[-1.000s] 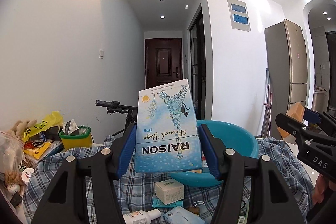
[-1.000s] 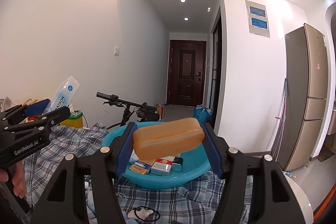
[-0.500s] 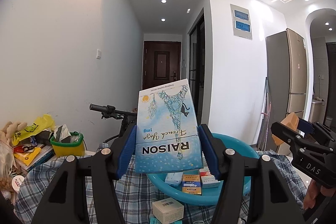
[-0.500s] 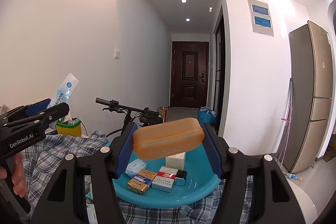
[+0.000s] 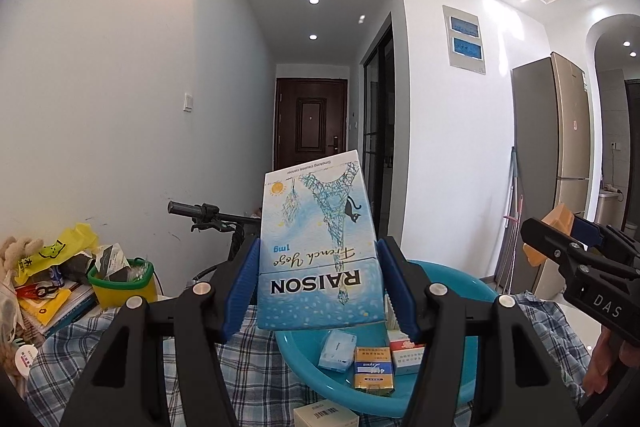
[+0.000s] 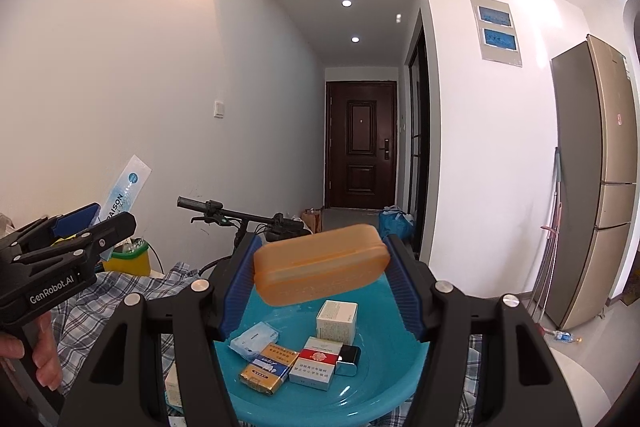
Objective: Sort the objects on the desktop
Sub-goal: 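Lift the RAISON box and soap bar with both grippers and carry them over the basin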
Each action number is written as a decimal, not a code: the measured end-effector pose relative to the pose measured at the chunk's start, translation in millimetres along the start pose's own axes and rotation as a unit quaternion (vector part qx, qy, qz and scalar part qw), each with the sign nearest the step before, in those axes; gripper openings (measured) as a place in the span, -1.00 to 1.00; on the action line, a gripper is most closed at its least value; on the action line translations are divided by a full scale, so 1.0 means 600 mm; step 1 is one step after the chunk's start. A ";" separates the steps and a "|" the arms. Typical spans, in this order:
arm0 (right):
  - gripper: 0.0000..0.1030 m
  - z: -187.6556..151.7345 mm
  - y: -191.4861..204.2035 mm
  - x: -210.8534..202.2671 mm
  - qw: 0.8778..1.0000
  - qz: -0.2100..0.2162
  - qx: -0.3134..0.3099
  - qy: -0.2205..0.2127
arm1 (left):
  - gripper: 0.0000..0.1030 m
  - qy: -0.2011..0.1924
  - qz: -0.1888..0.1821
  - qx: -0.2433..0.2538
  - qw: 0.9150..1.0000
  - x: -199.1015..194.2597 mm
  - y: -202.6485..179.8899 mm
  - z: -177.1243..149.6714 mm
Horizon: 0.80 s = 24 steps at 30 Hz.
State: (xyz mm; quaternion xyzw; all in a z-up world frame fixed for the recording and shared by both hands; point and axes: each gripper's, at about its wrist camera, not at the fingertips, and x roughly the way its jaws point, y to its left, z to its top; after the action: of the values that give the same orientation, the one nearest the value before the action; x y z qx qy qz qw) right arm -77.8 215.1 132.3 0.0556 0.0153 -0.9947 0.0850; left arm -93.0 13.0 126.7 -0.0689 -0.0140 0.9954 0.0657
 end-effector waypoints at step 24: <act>0.18 0.022 -0.057 0.075 1.000 -0.013 -0.007 0.007 | 0.20 0.021 -0.017 -0.004 1.000 0.105 -0.019 0.004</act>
State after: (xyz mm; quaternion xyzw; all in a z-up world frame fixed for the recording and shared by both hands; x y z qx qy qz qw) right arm -129.2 240.8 140.9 0.0614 0.0239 -0.9952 0.0720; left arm -153.8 32.5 121.0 -0.0896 -0.0181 0.9924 0.0828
